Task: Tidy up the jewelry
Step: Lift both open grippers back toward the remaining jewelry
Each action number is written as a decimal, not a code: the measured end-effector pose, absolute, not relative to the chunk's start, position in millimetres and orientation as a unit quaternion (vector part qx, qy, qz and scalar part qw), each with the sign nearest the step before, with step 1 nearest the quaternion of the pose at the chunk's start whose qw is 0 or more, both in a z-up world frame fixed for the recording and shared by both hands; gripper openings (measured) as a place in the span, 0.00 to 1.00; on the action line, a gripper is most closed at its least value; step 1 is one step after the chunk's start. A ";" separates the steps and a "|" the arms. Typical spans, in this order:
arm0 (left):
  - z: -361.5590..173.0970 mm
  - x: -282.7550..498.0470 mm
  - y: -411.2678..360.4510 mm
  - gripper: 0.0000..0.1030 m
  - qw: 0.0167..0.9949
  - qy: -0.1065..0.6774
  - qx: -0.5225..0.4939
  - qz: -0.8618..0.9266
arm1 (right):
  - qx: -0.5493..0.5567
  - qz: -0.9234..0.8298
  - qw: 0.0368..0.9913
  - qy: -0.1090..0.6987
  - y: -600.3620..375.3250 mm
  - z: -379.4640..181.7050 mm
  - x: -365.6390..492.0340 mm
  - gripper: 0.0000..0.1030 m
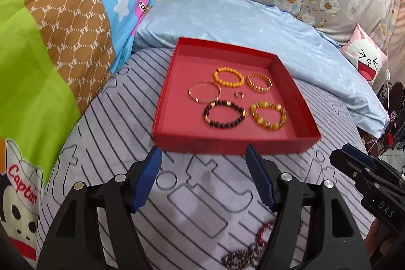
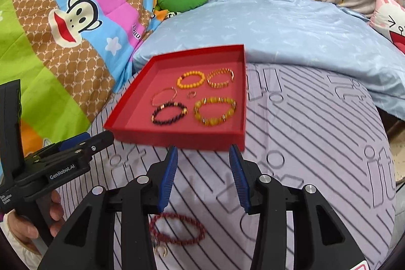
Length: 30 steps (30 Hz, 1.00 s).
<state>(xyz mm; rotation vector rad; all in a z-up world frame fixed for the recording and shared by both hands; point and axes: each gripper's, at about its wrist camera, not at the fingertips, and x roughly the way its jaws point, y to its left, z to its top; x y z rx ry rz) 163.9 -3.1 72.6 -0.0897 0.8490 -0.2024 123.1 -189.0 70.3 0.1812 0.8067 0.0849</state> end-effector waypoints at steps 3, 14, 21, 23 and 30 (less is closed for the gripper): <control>66.9 147.9 -3.6 0.63 0.903 0.416 -0.037 -0.098 | 0.087 0.035 0.912 0.399 -188.8 62.6 105.6 0.40; 37.9 92.0 -11.0 0.63 0.887 0.444 -0.016 -0.124 | 0.107 0.022 0.894 0.434 -197.2 29.9 53.9 0.40; 21.5 68.7 -26.3 0.63 0.876 0.459 -0.001 -0.147 | 0.117 0.015 0.888 0.445 -201.2 18.8 37.0 0.40; 17.3 65.2 -29.8 0.63 0.875 0.461 0.003 -0.149 | 0.116 0.015 0.888 0.446 -200.2 18.3 34.5 0.40; 14.3 60.2 -32.4 0.63 0.874 0.460 0.004 -0.155 | 0.114 0.018 0.887 0.447 -195.8 17.1 28.9 0.40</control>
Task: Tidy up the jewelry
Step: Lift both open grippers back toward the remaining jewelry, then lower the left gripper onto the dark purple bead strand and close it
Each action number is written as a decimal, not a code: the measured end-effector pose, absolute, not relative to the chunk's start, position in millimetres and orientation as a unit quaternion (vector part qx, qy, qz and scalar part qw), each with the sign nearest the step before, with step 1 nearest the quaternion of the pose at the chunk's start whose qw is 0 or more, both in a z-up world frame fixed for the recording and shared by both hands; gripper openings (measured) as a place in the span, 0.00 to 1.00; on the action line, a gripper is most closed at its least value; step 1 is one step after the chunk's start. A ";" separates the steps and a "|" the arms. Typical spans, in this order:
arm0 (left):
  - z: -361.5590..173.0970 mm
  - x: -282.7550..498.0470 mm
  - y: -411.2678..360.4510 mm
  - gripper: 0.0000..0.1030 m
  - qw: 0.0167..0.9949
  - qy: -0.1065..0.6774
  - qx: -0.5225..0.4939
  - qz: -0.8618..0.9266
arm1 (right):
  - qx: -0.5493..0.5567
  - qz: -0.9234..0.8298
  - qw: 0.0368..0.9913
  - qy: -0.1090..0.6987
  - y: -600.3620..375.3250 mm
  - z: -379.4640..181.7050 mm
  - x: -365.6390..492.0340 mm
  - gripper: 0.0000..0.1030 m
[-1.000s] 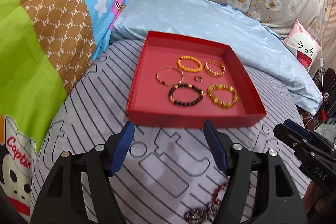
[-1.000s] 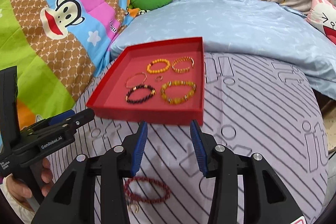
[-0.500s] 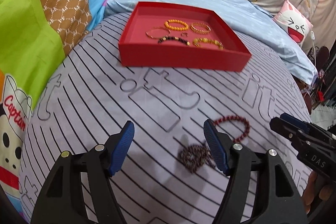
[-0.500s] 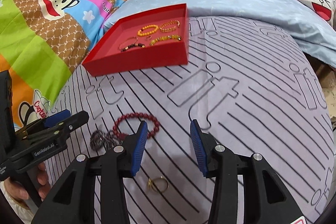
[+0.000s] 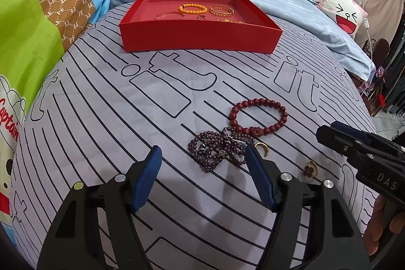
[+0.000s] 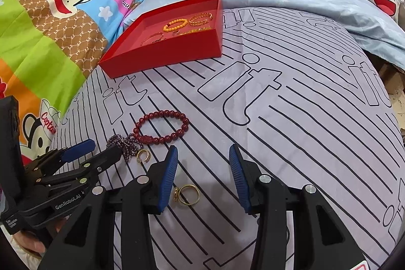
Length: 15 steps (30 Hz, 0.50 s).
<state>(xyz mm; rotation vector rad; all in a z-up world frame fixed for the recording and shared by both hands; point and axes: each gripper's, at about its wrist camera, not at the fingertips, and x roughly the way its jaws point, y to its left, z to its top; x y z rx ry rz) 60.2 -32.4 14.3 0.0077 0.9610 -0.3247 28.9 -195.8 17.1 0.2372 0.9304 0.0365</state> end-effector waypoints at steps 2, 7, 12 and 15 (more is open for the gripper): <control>12.9 58.0 -32.5 0.63 0.874 0.461 0.006 -0.157 | 0.114 0.018 0.887 0.447 -194.9 17.7 28.7 0.40; 5.5 53.5 -29.0 0.56 0.872 0.466 0.007 -0.151 | 0.113 0.020 0.887 0.447 -194.5 18.9 28.1 0.40; 5.9 56.2 -27.4 0.41 0.876 0.459 0.004 -0.150 | 0.112 0.023 0.886 0.449 -191.5 18.3 27.8 0.40; 6.4 61.0 -26.8 0.19 0.871 0.463 -0.008 -0.164 | 0.108 0.026 0.886 0.450 -187.8 17.8 29.2 0.40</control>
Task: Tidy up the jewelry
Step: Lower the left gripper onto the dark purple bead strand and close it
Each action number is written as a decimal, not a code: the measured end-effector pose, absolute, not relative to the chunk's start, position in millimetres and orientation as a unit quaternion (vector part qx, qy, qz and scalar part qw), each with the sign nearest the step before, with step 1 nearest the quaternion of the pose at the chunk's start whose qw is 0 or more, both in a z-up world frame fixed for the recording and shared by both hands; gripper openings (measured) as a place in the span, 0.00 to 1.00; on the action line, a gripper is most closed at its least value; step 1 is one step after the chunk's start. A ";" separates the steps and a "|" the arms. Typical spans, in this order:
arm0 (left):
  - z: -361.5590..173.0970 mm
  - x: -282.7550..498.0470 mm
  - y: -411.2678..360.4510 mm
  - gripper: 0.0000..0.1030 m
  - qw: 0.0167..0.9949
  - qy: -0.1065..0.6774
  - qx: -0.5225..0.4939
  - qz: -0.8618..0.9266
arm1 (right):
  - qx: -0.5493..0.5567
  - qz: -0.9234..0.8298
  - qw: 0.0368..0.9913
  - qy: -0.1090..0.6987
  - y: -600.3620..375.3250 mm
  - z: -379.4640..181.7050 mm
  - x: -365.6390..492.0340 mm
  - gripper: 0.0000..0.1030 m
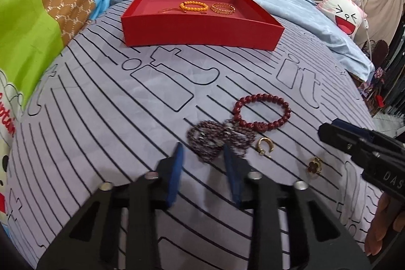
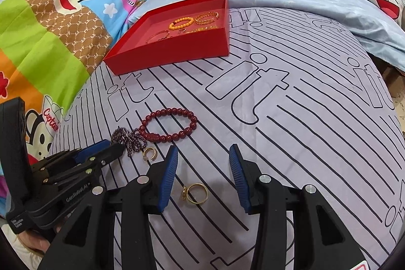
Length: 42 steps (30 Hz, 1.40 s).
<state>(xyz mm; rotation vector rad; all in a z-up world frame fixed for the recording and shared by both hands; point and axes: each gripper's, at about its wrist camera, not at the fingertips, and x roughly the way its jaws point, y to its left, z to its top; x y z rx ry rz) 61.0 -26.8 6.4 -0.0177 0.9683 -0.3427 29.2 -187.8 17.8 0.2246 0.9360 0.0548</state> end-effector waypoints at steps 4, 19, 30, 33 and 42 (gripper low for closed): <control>7.9 63.4 -24.7 0.03 0.866 0.467 -0.018 -0.175 | 0.106 0.031 0.885 0.451 -184.0 17.0 31.6 0.40; 31.7 67.9 -4.1 0.03 0.876 0.451 -0.042 -0.167 | 0.090 0.050 0.886 0.452 -170.3 13.8 55.9 0.39; 45.6 75.6 -3.8 0.03 0.879 0.445 -0.039 -0.166 | 0.068 0.047 0.882 0.464 -163.6 2.2 83.4 0.18; 45.9 76.9 -3.6 0.03 0.878 0.447 -0.040 -0.165 | 0.057 0.043 0.882 0.466 -159.3 -1.6 84.9 0.09; 51.0 79.4 0.2 0.03 0.880 0.444 -0.044 -0.162 | 0.067 0.045 0.886 0.456 -162.3 3.1 81.1 0.07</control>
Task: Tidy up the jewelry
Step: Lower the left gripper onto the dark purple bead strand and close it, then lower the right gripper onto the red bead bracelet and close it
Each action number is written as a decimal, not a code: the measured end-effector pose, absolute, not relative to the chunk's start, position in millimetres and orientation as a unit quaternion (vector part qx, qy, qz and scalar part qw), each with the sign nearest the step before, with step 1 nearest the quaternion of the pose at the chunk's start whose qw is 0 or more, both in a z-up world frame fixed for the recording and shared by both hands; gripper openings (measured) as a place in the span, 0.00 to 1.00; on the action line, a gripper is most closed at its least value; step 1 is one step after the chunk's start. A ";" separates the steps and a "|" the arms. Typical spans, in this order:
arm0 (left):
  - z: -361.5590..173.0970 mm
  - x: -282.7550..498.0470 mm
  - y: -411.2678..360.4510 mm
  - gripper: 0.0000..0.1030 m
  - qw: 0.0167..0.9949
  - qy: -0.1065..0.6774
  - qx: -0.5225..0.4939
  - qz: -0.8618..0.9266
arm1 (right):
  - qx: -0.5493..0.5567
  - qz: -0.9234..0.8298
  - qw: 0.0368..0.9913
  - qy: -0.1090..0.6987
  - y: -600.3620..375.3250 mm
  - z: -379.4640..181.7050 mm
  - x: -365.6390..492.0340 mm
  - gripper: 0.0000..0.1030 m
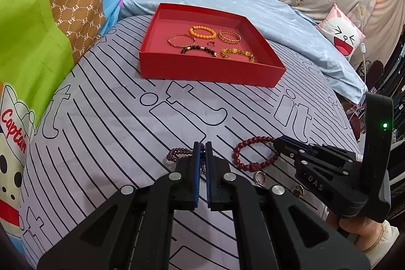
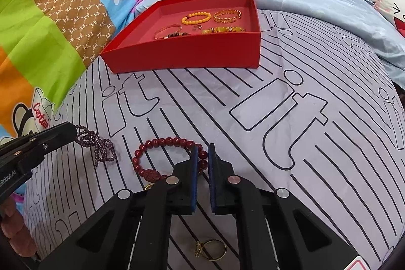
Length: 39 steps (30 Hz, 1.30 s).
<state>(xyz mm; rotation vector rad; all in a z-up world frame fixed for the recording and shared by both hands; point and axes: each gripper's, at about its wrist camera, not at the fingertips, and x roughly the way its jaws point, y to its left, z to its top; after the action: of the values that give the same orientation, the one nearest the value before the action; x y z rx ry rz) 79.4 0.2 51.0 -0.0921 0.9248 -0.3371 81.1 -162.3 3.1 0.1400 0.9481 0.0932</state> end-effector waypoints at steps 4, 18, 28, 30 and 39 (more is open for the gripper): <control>55.9 79.3 2.7 0.03 0.882 0.440 -0.046 -0.161 | 0.073 0.046 0.891 0.445 -164.9 13.6 77.0 0.07; 93.8 84.5 5.5 0.03 0.892 0.416 -0.044 -0.170 | 0.077 0.050 0.917 0.388 -174.7 71.7 67.6 0.01; 118.5 106.3 9.9 0.03 0.901 0.400 -0.043 -0.163 | 0.085 0.049 0.917 0.386 -185.0 78.0 83.7 0.01; 118.4 106.9 9.8 0.03 0.900 0.402 -0.043 -0.164 | 0.093 0.045 0.911 0.399 -187.7 64.8 81.7 0.09; 96.3 105.0 4.5 0.03 0.887 0.429 -0.045 -0.164 | 0.077 0.052 0.888 0.451 -172.8 18.3 71.4 0.17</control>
<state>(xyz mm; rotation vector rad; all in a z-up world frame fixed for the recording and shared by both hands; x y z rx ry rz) 105.0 4.5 96.3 -0.0937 0.8916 -0.3419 71.4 -172.8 18.3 0.1610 0.9376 0.1082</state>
